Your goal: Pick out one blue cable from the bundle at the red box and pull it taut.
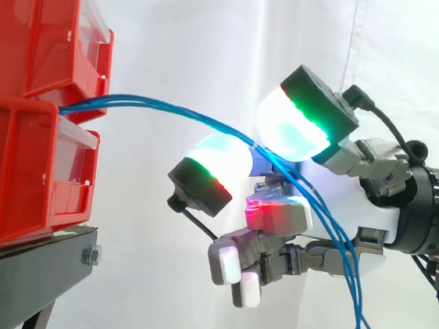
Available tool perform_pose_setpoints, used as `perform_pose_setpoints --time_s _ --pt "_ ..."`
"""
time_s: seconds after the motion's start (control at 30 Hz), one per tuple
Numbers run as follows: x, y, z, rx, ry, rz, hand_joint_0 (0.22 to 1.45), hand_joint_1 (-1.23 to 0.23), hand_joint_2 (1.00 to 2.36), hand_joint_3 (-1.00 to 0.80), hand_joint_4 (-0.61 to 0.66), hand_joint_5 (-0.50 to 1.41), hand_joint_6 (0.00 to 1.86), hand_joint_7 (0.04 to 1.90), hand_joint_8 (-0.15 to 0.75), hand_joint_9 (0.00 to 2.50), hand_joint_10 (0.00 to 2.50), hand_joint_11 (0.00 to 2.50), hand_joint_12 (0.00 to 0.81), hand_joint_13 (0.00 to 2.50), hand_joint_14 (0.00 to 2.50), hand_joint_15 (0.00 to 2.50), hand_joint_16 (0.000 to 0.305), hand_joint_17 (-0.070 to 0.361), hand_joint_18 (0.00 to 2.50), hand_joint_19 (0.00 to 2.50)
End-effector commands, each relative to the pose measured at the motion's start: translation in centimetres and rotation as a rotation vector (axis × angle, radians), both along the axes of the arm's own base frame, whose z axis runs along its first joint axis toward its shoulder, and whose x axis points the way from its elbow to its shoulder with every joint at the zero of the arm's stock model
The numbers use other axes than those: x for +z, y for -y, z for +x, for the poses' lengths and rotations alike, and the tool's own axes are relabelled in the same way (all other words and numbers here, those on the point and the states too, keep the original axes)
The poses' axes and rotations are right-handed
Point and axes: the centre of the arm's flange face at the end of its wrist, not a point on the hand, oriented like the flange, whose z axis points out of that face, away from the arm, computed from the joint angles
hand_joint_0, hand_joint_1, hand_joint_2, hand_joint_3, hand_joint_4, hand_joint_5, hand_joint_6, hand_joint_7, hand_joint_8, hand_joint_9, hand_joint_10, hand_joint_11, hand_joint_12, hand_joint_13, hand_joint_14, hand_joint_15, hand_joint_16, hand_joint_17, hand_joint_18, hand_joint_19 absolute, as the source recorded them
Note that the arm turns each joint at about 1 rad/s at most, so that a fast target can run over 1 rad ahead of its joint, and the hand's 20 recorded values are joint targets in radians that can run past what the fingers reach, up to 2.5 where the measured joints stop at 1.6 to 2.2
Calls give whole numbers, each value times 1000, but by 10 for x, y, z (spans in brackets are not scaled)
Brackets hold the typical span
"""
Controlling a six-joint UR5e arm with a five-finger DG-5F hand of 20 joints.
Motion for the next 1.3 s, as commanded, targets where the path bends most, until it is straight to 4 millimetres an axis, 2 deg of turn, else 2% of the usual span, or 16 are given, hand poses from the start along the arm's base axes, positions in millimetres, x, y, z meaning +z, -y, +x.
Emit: perform_pose_setpoints --time_s 0.0,0.07,0.1,0.17,0.2,0.27,0.33,0.57,0.63,0.77,0.8,1.03,1.1,1.17,1.27 --pt "1 1 0 -1 1 0 439 -765 1000 -500 111 -100 866 835 300 1298 28 894 383 933 22 583 57 129 925 609" --pt "1 1 1 -1 3 0 451 -687 1000 -500 108 -100 863 837 298 1295 24 895 380 930 22 579 56 126 909 612" --pt "3 1 1 -1 6 0 471 -602 1000 -500 107 -100 860 837 294 1291 28 885 374 924 22 583 55 123 887 629" --pt "4 2 1 4 3 0 489 -564 1000 -500 97 -99 855 846 291 1292 25 885 368 921 21 582 54 121 878 637" --pt "5 2 1 7 3 0 524 -506 1000 -500 86 -99 851 859 281 1286 28 876 357 910 22 592 51 115 858 650" --pt "4 2 1 9 -3 -1 578 -491 1000 -500 70 -99 849 880 277 1294 29 898 346 901 22 596 48 109 839 667" --pt "4 3 0 7 -5 -1 597 -536 1000 -500 47 -98 852 903 272 1292 30 913 344 897 23 606 48 108 834 672" --pt "6 3 1 7 -2 -1 596 -707 1018 -254 43 -105 903 954 282 1272 31 921 348 897 24 599 48 109 829 665" --pt "6 3 1 7 -2 -1 603 -738 1018 -235 44 -105 914 935 280 1267 30 918 350 896 23 601 48 108 827 664" --pt "5 3 1 7 -5 -4 632 -849 1019 -192 31 -108 917 1031 284 1250 30 916 348 893 26 599 48 109 843 654" --pt "5 3 1 7 -6 -4 644 -874 1018 -199 15 -109 915 1091 284 1250 31 917 348 895 23 600 49 109 851 653" --pt "5 3 1 7 -6 -4 719 -919 1015 -301 -30 -110 922 1191 282 1250 31 908 342 898 23 580 48 108 861 614" --pt "5 3 1 7 -6 -4 740 -924 1011 -364 -37 -110 921 1227 284 1253 30 907 339 899 25 581 48 107 870 609" --pt "5 3 1 7 -6 -4 759 -912 1000 -500 -69 -110 925 1235 285 1267 31 913 337 910 23 579 47 106 887 605" --pt "5 3 1 7 -8 -4 685 -908 1000 -500 -33 -108 927 1179 283 1277 30 906 337 915 24 577 47 106 887 619"
